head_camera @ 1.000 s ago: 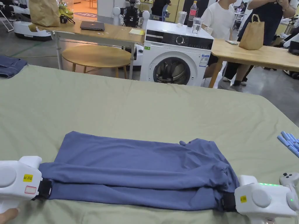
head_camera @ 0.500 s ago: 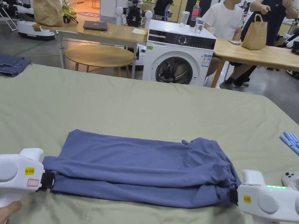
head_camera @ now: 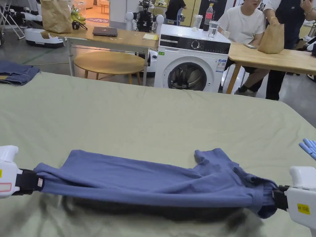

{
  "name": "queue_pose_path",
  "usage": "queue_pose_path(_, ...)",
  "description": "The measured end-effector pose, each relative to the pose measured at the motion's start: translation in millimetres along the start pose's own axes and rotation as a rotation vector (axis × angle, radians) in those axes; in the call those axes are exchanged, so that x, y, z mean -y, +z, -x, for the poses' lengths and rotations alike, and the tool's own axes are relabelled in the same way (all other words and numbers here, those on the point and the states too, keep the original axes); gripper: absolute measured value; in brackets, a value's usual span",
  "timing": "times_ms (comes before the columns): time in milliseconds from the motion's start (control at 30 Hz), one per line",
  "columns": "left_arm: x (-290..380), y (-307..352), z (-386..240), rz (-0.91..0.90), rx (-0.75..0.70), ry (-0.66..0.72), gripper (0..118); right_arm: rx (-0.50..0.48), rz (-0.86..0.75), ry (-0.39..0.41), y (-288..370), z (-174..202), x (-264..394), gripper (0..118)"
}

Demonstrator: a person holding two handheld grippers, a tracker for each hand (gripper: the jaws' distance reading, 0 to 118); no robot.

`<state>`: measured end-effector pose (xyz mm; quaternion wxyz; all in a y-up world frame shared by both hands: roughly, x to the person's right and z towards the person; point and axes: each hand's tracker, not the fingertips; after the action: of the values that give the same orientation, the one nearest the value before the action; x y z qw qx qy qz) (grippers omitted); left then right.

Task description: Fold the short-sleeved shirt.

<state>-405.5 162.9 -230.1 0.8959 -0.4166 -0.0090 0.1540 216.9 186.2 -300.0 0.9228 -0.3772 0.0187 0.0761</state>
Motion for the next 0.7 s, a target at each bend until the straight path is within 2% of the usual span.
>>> queue_pose_path(167,45.9,2.0,13.6,0.069,-0.016,0.022,3,-0.001,0.060,0.018,7.2,12.2,44.5,1)
queue_pose_path(333,88.7,-14.5,24.6,0.134,-0.018,0.041,3,0.024,0.200,0.071,-9.6,22.7,93.1,1)
queue_pose_path(567,98.1,-32.0,24.8,0.137,-0.032,0.028,3,0.015,0.244,0.022,-38.0,26.5,121.3,1)
queue_pose_path(633,94.7,-32.0,22.1,0.136,-0.038,0.000,4,0.026,0.233,0.032,-35.3,29.3,117.1,8)
queue_pose_path(700,91.2,-29.1,16.1,0.143,-0.052,-0.021,16,0.022,0.224,0.036,-30.0,30.9,108.5,25)
